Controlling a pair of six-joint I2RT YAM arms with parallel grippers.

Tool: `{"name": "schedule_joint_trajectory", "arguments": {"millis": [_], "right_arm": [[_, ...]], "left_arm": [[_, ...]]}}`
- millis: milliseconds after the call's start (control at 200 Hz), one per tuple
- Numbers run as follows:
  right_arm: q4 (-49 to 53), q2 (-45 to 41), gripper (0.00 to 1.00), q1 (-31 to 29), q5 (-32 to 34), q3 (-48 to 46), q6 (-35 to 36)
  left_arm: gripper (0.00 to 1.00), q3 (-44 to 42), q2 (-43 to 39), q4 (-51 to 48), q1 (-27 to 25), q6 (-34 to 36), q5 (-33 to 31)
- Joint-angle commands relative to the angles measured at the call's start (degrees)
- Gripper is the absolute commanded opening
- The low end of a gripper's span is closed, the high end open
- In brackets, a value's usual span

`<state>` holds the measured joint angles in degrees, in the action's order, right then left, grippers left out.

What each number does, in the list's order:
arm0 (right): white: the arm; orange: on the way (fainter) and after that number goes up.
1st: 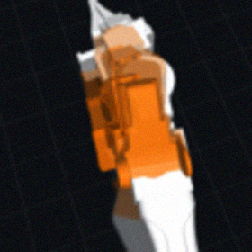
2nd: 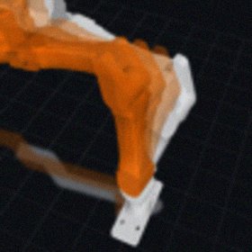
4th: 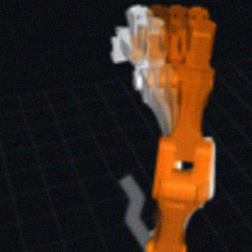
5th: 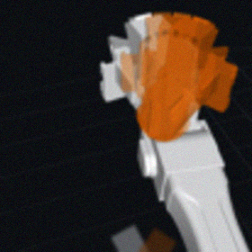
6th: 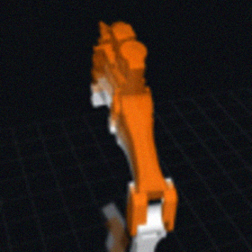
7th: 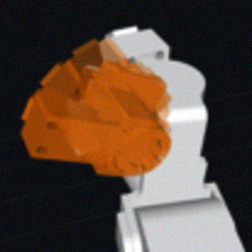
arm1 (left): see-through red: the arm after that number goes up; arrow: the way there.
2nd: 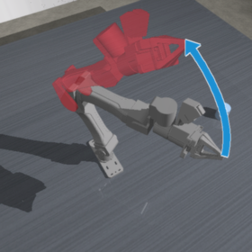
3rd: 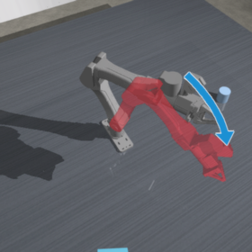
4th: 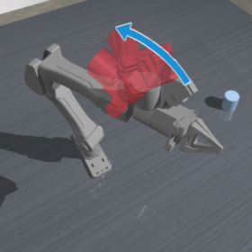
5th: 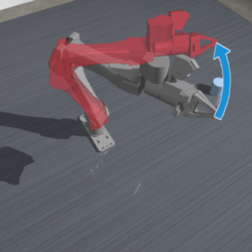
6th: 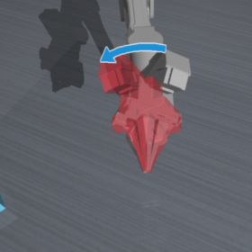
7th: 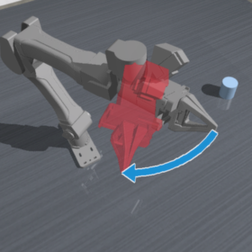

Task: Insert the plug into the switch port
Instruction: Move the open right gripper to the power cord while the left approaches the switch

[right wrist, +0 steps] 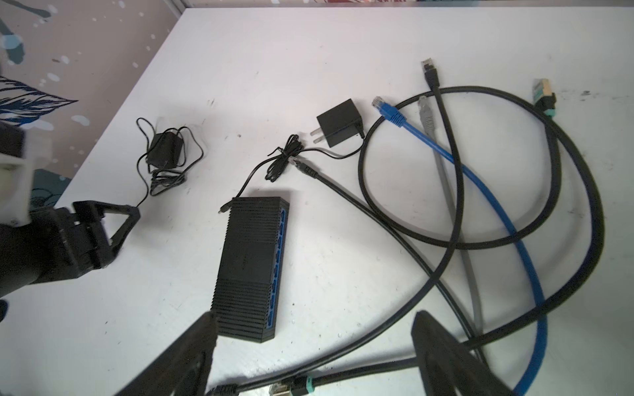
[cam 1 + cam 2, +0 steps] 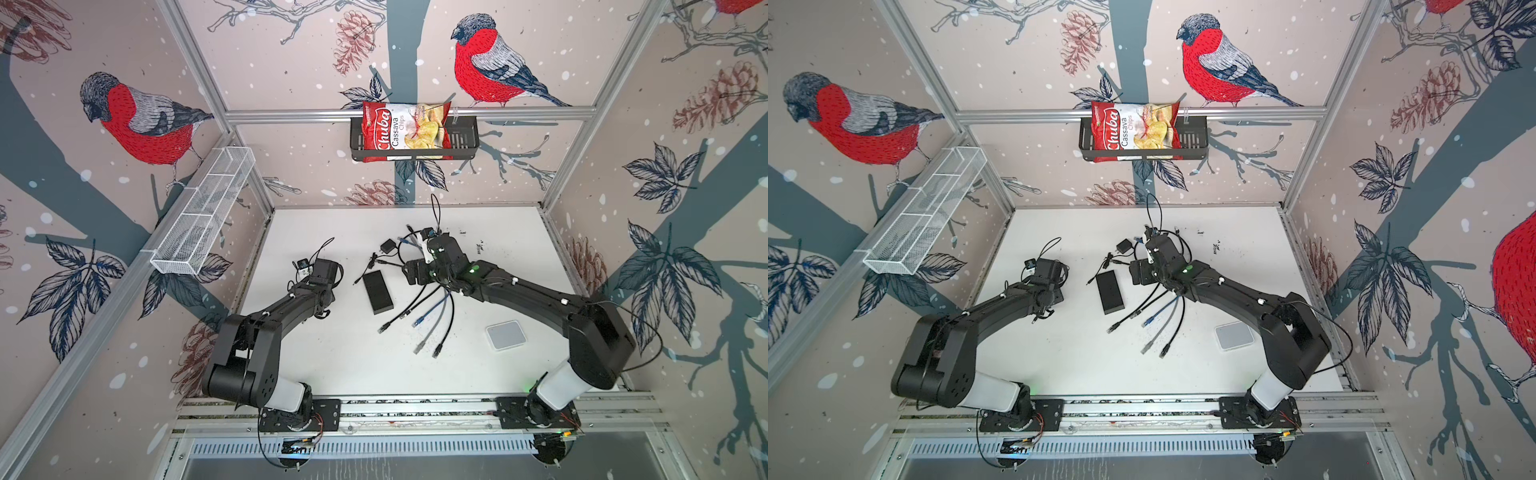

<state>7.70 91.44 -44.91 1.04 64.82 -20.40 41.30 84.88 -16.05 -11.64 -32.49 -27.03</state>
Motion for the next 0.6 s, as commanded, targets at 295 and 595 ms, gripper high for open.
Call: {"name": "schedule_joint_trajectory", "arguments": {"millis": [295, 595], "right_arm": [[-2.82, 0.88, 0.89, 1.57, -7.60, 0.80, 4.17], [-3.03, 1.00, 0.88, 1.64, -7.72, 0.48, 3.41]], "left_arm": [[0.46, 1.92, 5.52, 1.20, 0.99, 0.23, 3.83], [0.10, 1.33, 5.76, 3.26, 2.07, 0.71, 6.17]]}}
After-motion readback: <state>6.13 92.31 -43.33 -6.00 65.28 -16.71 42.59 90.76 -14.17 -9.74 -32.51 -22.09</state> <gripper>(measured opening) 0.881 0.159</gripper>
